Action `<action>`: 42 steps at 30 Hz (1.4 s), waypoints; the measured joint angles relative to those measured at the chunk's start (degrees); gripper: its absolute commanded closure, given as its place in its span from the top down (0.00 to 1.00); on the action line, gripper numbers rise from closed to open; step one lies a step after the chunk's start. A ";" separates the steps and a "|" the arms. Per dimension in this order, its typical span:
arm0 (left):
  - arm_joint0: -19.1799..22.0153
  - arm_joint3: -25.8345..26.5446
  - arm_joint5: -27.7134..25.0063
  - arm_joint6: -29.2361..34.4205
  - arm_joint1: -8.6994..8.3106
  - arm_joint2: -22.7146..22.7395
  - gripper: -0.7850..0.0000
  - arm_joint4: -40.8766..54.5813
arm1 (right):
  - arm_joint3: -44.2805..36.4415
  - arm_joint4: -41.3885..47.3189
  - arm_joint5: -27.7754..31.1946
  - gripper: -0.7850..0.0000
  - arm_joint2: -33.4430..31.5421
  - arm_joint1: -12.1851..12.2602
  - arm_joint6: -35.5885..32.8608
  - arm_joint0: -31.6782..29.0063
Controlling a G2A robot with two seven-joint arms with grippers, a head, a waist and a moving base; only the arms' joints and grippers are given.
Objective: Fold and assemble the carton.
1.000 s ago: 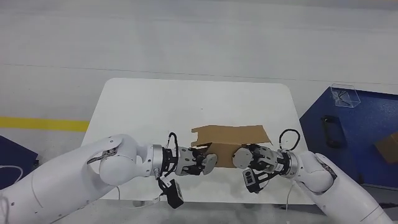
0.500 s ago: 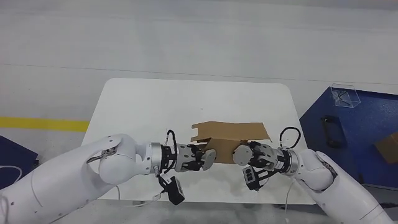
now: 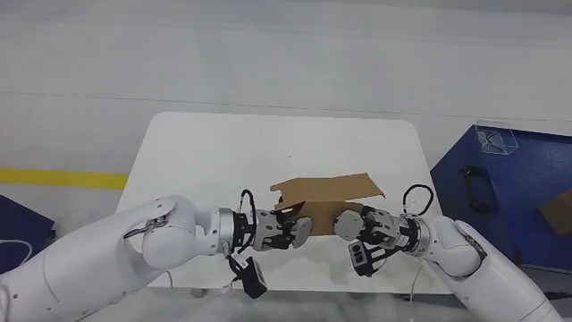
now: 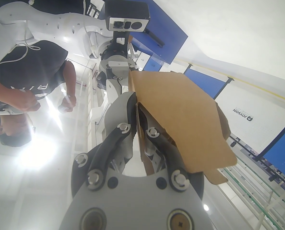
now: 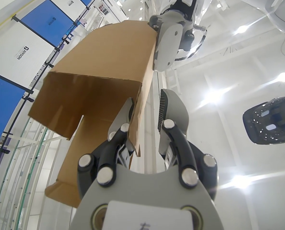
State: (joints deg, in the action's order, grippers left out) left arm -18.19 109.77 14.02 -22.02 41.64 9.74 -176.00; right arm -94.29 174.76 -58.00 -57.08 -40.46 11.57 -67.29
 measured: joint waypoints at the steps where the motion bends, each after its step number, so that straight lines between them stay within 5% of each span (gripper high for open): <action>1: 0.00 0.09 -0.05 -0.08 0.01 0.00 0.00 0.00 | 0.00 -0.23 0.00 0.18 0.04 -0.09 -0.07 -0.07; 3: -0.06 0.35 -0.13 -0.33 0.05 0.00 0.00 0.00 | -0.01 -0.68 0.00 0.00 0.07 -0.27 -0.11 -0.21; 9: -0.23 1.00 -0.36 -1.02 0.21 0.00 0.00 0.00 | 0.05 -1.36 0.00 0.00 -0.19 -0.60 0.04 -0.68; 10: -0.23 1.04 -0.37 -1.20 0.24 0.00 0.27 0.00 | 0.02 -1.48 0.00 0.00 -0.29 -0.63 0.07 -0.76; 11: -0.23 1.05 -0.39 -1.24 0.27 0.00 1.00 0.00 | -0.02 -1.68 0.00 0.00 -0.47 -0.66 0.02 -0.83; 17: 0.22 1.50 -2.57 2.37 -0.25 0.01 1.00 0.00 | 1.14 -6.97 0.00 0.00 -4.40 -0.85 -4.82 -1.79; 24: 2.74 4.21 -8.43 8.40 -3.36 0.28 1.00 0.00 | 2.75 -17.25 2.72 0.00 -9.76 -1.26 -13.34 -3.29; 33: 2.62 4.17 -7.89 8.01 -3.32 0.27 1.00 0.00 | 2.49 -16.56 2.92 0.00 -10.03 -1.28 -12.64 -3.10; 38: 0.98 3.25 -5.54 9.46 -3.25 1.27 1.00 3.00 | -0.60 -33.06 12.18 0.00 -15.43 -1.63 -20.01 -3.76; 42: -2.05 -1.75 3.72 7.18 -2.94 4.07 1.00 19.14 | -4.99 -59.37 29.33 0.00 -20.10 -1.74 -32.25 -8.66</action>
State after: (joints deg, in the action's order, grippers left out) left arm -20.24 108.01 17.74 -14.84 38.69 13.81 -156.86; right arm -99.28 115.38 -28.67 -77.17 -42.20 -20.68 -75.96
